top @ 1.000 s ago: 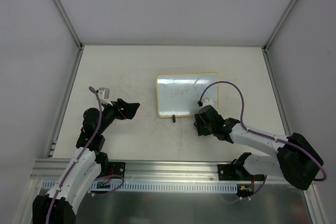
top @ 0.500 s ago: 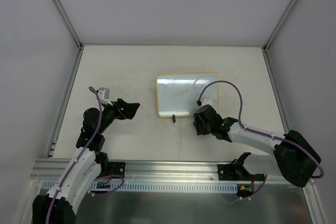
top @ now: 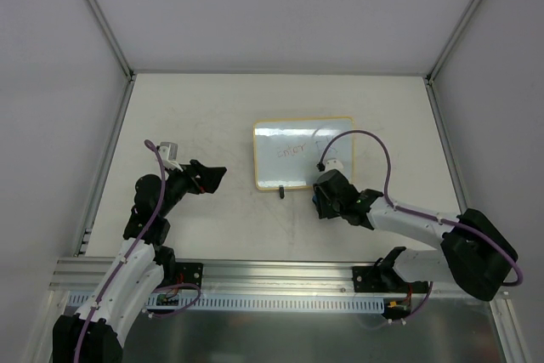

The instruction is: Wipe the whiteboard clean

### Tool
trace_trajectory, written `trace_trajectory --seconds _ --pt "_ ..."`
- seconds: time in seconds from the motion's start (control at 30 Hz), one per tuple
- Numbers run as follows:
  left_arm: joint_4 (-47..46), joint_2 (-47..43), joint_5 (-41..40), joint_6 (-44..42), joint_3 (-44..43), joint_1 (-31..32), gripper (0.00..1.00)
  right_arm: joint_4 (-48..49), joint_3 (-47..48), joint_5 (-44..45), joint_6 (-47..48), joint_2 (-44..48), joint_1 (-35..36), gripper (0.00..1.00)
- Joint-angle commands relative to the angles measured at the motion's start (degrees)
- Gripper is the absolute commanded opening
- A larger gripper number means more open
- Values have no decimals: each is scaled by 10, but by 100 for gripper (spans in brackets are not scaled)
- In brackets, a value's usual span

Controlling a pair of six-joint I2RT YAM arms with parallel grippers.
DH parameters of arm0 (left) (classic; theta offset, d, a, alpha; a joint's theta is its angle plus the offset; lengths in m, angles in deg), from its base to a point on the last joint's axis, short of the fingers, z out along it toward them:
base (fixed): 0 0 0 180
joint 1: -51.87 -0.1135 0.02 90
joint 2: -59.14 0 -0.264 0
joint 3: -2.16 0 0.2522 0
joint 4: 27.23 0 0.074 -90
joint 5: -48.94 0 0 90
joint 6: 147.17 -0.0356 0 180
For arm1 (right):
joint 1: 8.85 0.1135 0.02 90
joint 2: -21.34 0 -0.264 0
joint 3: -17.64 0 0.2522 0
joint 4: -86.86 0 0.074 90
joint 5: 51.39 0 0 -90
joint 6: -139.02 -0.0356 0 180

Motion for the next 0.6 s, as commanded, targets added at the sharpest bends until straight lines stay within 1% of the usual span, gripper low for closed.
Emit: trace_trajectory --seconds 0.0,0.13,0.3,0.57 --pt "-21 -2 15 -9 -11 7 99 -40 21 3 -15 21 16 38" --pt "-20 -5 13 -10 -9 7 99 -59 26 26 -18 58 38 38" --pt "-20 -1 11 -9 -10 7 99 -72 30 26 -14 103 38 37" --pt "-20 0 12 -6 -10 6 99 -94 61 20 -1 122 39 38"
